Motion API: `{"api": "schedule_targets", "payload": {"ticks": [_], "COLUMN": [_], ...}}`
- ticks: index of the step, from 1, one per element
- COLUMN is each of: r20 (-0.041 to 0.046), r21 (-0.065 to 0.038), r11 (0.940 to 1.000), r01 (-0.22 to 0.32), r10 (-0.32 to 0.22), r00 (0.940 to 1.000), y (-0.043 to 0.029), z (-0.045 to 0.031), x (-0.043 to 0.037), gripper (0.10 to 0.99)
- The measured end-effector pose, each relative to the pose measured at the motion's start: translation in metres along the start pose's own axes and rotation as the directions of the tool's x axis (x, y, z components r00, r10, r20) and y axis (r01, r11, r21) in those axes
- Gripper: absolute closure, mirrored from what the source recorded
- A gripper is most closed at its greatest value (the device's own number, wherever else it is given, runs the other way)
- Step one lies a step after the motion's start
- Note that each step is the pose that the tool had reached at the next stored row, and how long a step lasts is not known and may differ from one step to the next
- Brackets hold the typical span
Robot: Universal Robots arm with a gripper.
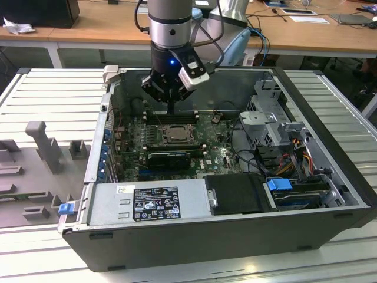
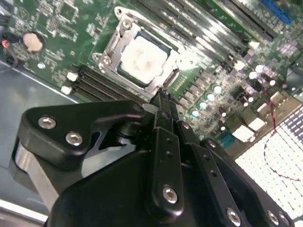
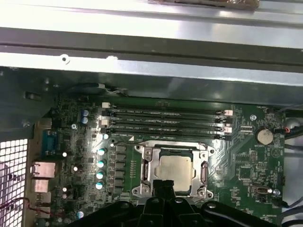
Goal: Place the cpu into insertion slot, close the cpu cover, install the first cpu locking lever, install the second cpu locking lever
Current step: 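Install the first cpu locking lever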
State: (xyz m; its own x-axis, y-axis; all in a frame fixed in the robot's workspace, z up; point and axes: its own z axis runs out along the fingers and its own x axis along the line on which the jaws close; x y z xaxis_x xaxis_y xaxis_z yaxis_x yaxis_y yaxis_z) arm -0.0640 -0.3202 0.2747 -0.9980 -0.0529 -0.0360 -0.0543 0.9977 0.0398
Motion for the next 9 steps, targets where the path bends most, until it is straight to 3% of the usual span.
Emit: {"api": "schedule_targets", "payload": {"ticks": [1,9], "r20": [0.0019,0.0018], "r21": [-0.002,-0.003], "r11": [1.0000,1.0000], "r01": [0.000,0.000], "r10": [0.000,0.000], "r00": [1.0000,1.0000], "y": [0.0006,0.0009], "z": [0.0001,-0.0001], "x": [0.0093,0.0155], "gripper": [0.980,0.980]}}
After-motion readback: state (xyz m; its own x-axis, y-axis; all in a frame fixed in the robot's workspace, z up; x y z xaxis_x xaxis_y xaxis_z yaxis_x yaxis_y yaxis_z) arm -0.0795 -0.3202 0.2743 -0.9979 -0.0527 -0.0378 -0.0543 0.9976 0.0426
